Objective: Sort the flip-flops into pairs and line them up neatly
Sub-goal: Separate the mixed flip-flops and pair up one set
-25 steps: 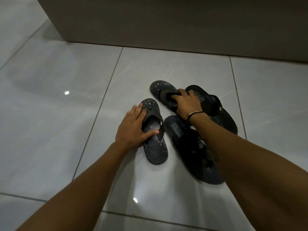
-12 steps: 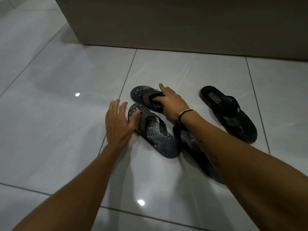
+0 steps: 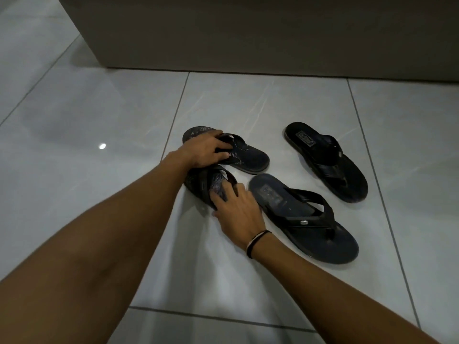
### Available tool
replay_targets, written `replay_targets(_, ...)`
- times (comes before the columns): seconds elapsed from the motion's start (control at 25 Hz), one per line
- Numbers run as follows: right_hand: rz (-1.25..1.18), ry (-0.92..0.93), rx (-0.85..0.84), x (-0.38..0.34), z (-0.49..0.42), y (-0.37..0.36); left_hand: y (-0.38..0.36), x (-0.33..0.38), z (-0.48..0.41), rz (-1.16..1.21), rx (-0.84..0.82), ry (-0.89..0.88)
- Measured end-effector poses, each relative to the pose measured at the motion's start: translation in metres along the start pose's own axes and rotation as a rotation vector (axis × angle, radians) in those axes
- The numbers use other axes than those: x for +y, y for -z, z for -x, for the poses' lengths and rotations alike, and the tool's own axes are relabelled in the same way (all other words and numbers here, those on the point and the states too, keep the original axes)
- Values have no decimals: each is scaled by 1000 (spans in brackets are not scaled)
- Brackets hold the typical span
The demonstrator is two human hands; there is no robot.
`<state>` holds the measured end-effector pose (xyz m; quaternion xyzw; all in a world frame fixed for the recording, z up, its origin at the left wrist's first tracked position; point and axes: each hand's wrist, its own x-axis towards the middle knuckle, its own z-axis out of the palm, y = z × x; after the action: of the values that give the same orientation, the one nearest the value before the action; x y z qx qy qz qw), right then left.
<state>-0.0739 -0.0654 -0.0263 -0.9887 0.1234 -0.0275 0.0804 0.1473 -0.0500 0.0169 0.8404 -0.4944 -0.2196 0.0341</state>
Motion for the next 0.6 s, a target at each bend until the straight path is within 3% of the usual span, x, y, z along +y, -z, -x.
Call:
replay_targets(0.12,-14,82,1,19,-10,0,-7,1,13,-18,121,60)
replay_targets(0.32,-39,257,-110,70,-36,19,-5,-11,32,21,140,255)
replay_targets(0.6,-140,189,-166,71,-66,41,-4,-27,61,128,96,469)
